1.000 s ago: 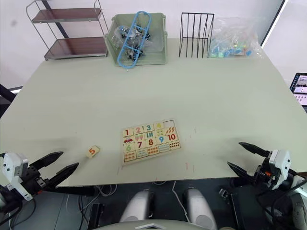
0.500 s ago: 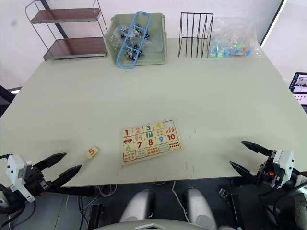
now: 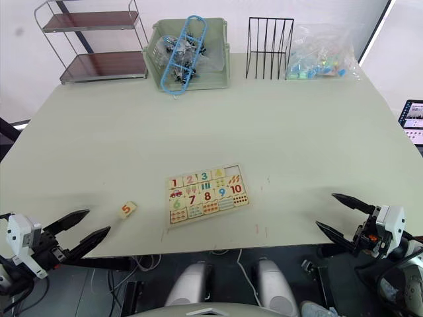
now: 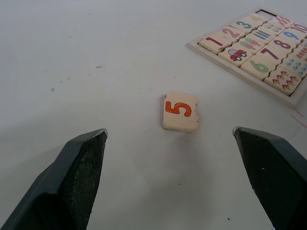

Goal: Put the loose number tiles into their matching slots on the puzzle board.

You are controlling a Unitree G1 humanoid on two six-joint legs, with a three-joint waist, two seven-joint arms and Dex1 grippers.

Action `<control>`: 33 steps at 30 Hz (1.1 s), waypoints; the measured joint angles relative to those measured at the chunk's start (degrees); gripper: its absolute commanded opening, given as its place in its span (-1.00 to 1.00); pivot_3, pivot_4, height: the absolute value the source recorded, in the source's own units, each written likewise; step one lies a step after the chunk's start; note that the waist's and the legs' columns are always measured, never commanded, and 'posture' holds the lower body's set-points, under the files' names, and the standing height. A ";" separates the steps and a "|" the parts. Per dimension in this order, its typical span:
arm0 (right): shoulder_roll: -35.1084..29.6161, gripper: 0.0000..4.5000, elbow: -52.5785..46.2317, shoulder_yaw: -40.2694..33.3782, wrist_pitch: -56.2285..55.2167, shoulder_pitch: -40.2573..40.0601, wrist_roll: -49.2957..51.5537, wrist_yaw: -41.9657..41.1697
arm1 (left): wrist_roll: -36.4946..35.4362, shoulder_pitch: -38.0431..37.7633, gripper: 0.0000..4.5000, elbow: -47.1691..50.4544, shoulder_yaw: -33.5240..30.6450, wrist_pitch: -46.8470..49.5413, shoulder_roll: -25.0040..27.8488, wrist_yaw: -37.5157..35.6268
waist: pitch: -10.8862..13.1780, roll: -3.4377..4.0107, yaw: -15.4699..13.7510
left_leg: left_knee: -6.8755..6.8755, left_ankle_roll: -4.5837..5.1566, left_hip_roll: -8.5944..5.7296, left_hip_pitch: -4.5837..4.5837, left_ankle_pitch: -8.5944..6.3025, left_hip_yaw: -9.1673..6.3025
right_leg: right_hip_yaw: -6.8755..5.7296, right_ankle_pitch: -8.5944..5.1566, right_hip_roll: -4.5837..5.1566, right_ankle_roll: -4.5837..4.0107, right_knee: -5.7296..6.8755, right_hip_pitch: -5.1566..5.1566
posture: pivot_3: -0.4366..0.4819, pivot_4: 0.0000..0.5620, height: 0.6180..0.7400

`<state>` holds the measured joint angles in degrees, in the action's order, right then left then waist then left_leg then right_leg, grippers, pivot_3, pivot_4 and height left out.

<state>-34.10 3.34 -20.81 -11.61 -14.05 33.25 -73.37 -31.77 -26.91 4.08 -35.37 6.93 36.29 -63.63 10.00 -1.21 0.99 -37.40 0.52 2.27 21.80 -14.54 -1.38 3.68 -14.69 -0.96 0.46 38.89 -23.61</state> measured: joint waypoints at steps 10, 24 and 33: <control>-0.33 1.00 -0.52 0.04 1.60 0.77 2.32 -2.03 | 0.00 0.58 0.99 0.00 0.42 0.00 0.03 -0.47 | 0.00 0.00 0.00 | 0.00 0.00 0.00 0.00 0.00 0.01 | 0.01 0.00 0.00 0.00 0.00 0.00 | -0.05 -0.47 1.00; -3.91 1.00 -5.55 3.16 6.32 6.12 6.18 -12.91 | 1.30 4.12 0.99 -1.03 2.60 -1.08 2.88 -2.86 | 0.00 0.00 0.01 | 0.00 0.00 0.00 0.00 0.00 0.01 | -0.02 0.03 0.00 0.05 0.00 0.00 | -0.05 -0.47 1.00; -4.95 1.00 -7.92 6.29 7.19 8.43 6.03 -15.10 | 3.78 8.69 0.99 -5.00 7.31 -2.17 4.20 -3.55 | 0.00 -0.01 -0.05 | 0.00 0.00 -0.01 0.01 0.00 0.00 | -0.04 0.09 0.00 0.16 0.00 0.00 | -0.05 -0.47 1.00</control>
<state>-39.05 -4.58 -14.52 -4.42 -5.62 39.28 -88.48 -27.99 -18.22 -0.91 -28.06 4.76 40.49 -67.17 10.00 -1.22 0.94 -37.40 0.53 2.26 21.81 -14.54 -1.38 3.63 -14.60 -0.96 0.61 38.88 -23.61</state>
